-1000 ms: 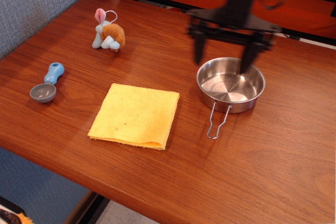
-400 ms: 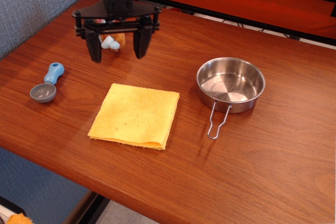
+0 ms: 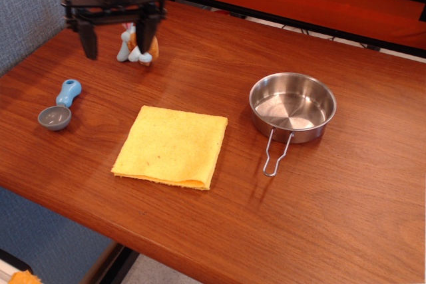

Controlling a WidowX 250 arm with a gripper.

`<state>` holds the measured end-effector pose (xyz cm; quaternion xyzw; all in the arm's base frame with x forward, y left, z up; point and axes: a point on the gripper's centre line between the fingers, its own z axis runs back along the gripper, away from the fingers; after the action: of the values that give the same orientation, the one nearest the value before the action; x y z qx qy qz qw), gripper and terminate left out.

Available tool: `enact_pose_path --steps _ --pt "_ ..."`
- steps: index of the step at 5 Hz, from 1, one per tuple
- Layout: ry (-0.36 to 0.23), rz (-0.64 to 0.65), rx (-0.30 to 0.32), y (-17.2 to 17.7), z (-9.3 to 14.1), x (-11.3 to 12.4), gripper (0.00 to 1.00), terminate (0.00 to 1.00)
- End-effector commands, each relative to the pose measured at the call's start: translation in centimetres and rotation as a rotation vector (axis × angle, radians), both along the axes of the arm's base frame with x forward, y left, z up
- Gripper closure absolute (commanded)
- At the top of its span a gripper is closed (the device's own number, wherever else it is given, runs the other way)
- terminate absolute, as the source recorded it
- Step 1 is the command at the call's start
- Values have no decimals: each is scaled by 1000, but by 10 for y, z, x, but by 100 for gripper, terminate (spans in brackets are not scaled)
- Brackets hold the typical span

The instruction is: Put the stuffed toy in the pot

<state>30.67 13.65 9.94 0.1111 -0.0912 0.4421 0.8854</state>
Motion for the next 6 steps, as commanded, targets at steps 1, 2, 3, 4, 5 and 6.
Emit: enact_pose_path --steps 1,2,3,4,5,6 --pt "-96 83 87 37 -1 15 0 0" --pt "-142 66 100 47 -4 39 0 0" --pt "-195 49 80 55 -11 62 0 0" --pt "-245 35 64 54 -12 78 0 0" --pt "-326 40 26 47 -15 88 0 0" --pt "-390 50 -34 38 -28 94 0 0"
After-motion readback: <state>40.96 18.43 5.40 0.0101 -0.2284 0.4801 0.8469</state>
